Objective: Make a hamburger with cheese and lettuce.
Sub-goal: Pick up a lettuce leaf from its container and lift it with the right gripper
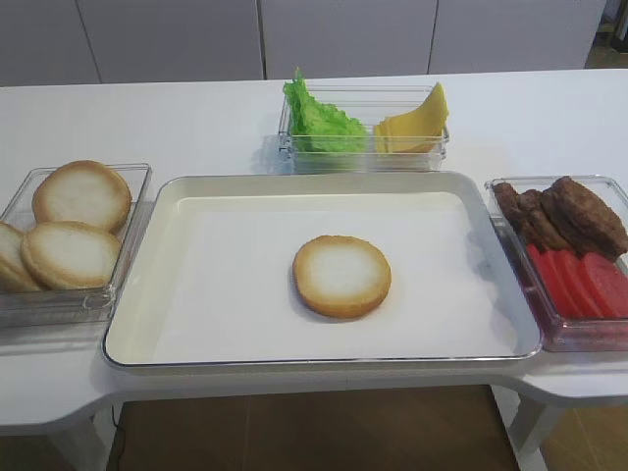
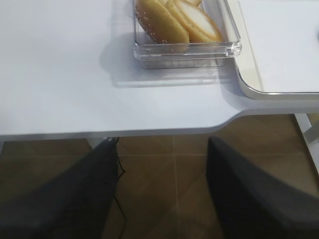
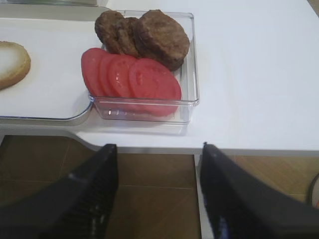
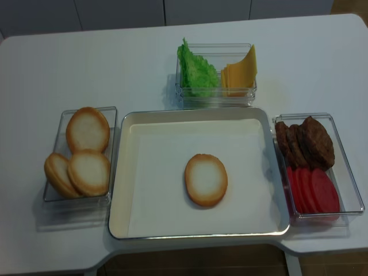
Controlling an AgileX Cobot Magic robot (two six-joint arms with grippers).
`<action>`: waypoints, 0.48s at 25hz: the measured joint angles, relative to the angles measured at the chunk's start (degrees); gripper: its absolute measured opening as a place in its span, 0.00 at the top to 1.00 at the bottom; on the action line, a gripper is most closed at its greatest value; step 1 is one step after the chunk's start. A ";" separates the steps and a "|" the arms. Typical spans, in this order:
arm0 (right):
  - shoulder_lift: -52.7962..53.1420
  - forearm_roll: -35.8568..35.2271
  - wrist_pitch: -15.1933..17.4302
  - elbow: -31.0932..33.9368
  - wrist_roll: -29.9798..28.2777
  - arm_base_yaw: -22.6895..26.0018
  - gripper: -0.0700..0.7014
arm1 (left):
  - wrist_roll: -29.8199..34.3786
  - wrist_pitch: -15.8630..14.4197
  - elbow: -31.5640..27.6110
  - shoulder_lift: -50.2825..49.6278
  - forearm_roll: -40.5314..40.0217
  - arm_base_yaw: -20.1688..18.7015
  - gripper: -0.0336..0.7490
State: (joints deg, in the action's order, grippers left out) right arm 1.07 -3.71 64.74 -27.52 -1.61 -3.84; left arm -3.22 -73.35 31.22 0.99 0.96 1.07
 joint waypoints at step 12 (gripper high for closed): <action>0.00 0.00 0.00 0.00 0.00 0.00 0.39 | 0.00 0.00 0.00 0.00 0.00 0.00 0.42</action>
State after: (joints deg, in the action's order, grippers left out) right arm 1.07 -3.71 64.74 -27.52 -1.61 -3.84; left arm -3.22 -73.35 31.22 0.99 0.96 1.07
